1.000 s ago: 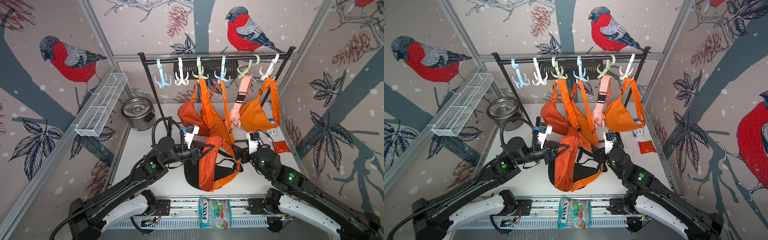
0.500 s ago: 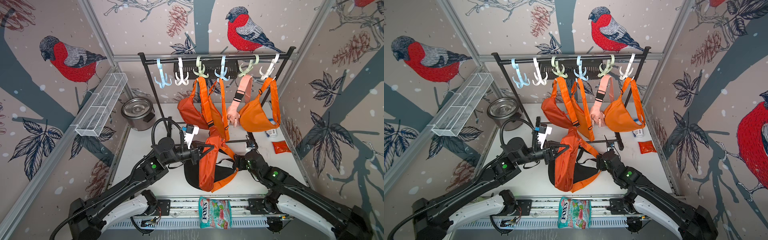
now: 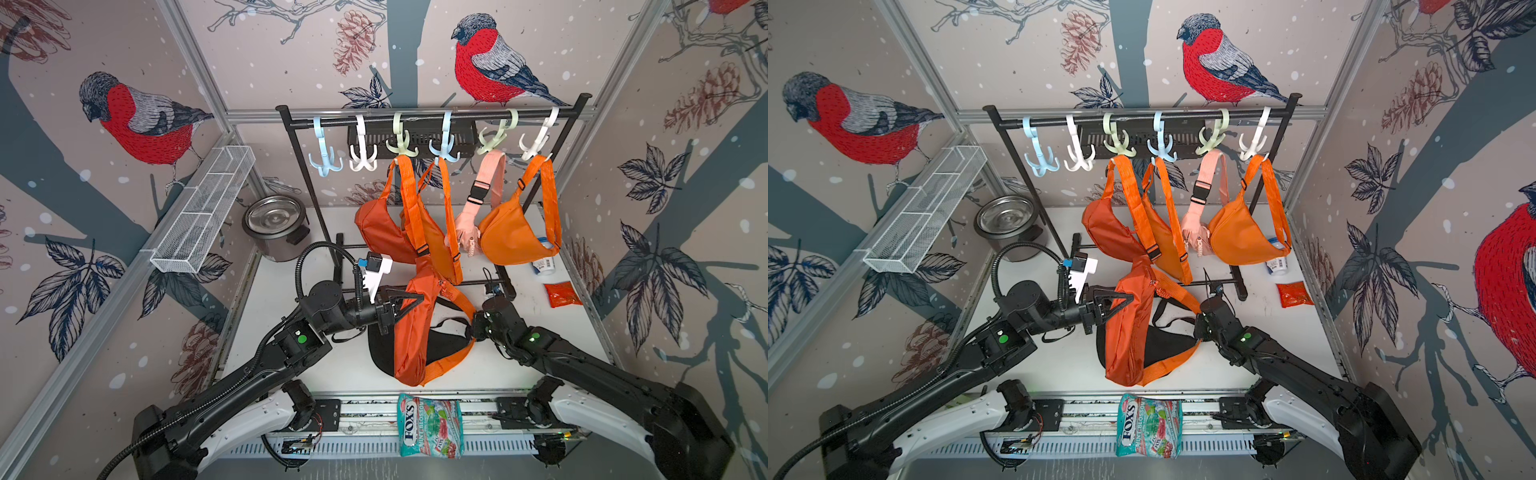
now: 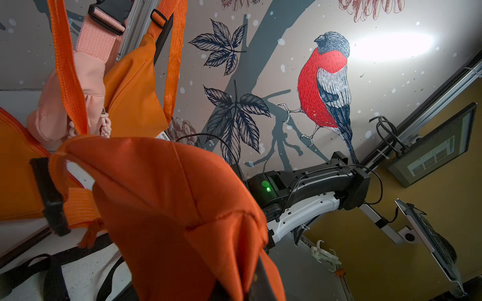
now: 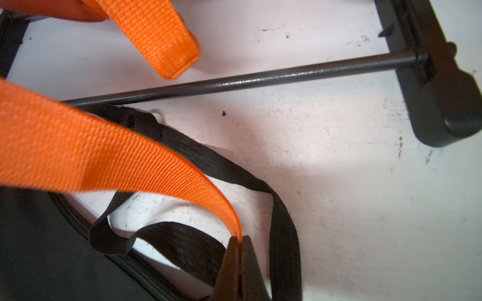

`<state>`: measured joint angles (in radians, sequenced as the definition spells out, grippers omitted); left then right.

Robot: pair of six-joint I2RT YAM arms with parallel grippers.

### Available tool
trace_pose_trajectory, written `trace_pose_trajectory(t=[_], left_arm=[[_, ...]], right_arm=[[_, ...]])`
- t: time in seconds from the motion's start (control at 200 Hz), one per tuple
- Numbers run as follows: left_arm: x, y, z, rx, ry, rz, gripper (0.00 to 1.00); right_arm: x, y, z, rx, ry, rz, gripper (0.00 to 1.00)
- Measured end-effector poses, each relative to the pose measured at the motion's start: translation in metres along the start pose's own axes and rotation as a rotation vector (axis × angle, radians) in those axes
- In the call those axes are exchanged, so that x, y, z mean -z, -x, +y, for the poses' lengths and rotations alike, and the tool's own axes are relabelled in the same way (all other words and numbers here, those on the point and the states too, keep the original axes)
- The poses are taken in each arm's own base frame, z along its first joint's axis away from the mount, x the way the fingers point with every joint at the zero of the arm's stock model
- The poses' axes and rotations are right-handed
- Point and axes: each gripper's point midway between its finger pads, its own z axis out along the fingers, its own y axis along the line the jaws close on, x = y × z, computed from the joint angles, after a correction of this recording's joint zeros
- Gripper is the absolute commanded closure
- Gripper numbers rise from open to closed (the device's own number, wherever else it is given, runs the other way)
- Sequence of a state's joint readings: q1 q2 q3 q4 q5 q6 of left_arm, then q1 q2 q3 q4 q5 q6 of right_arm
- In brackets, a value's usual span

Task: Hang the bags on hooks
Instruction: Hang the bag on the hook.

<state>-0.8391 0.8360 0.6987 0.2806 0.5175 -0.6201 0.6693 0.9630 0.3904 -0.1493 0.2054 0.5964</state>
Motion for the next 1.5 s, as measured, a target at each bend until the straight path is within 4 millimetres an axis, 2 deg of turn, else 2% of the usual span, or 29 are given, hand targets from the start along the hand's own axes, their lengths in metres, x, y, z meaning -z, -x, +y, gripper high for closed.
trace_pose_trajectory(t=[0.225, 0.43, 0.525, 0.64, 0.826, 1.026, 1.176, 1.321, 1.496], left_arm=[[0.015, 0.000, -0.004, -0.035, 0.009, -0.042, 1.00], [0.045, 0.007, -0.011, -0.127, 0.043, -0.147, 1.00], [0.059, 0.010, -0.013, -0.170, 0.061, -0.199, 1.00], [0.074, 0.012, -0.017, -0.228, 0.076, -0.260, 1.00], [0.095, 0.011, -0.020, -0.305, 0.082, -0.344, 1.00], [0.119, 0.027, -0.031, -0.398, 0.113, -0.454, 1.00], [0.125, 0.035, -0.035, -0.444, 0.137, -0.490, 1.00], [0.126, 0.041, -0.037, -0.481, 0.153, -0.497, 1.00], [0.126, 0.048, -0.038, -0.515, 0.165, -0.526, 1.00]], right_arm=[[0.013, 0.026, 0.013, 0.010, 0.030, -0.049, 0.98], [0.047, 0.079, 0.031, 0.032, 0.041, -0.178, 0.99], [0.069, 0.111, 0.045, 0.067, 0.043, -0.250, 0.98], [0.095, 0.150, 0.071, 0.121, 0.049, -0.337, 0.98], [0.125, 0.201, 0.119, 0.233, 0.060, -0.438, 0.98], [0.155, 0.262, 0.175, 0.333, 0.086, -0.553, 0.98], [0.168, 0.304, 0.220, 0.406, 0.105, -0.625, 0.98], [0.180, 0.341, 0.254, 0.452, 0.117, -0.702, 0.98], [0.179, 0.372, 0.286, 0.510, 0.118, -0.758, 0.98]])
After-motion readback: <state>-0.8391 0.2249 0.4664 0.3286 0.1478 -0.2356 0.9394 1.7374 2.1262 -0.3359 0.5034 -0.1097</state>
